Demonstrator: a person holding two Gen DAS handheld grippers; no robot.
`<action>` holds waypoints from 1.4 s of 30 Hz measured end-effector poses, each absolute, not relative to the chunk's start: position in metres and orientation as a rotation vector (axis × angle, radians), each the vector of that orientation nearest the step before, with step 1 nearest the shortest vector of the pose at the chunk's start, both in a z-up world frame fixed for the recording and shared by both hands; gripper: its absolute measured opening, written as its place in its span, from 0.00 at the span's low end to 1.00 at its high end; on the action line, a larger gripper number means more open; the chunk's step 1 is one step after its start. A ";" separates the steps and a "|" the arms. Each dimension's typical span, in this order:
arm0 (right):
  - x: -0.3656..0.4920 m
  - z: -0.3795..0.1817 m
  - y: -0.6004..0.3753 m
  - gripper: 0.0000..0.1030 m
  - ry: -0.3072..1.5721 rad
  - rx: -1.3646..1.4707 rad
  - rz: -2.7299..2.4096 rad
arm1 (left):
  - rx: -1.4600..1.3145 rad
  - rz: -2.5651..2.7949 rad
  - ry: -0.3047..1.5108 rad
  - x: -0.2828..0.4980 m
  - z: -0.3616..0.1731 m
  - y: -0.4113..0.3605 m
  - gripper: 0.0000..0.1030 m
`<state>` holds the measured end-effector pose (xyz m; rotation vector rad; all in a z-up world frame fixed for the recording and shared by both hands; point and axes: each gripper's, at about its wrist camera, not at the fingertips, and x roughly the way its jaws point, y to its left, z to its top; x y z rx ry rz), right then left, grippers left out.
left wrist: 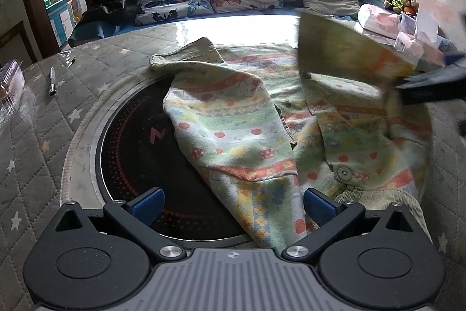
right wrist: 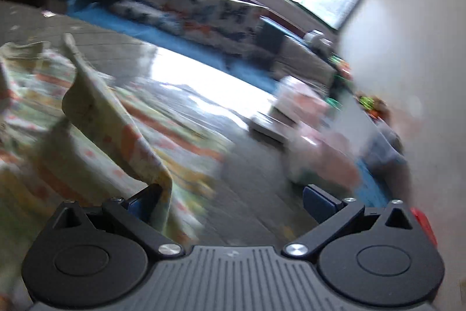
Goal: Fold clothes
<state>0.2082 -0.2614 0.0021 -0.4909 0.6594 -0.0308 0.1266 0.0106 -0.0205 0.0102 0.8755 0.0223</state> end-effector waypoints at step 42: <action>0.102 0.019 -0.442 1.00 0.527 0.072 -0.273 | 0.164 -0.239 0.814 0.133 -0.001 -0.118 1.00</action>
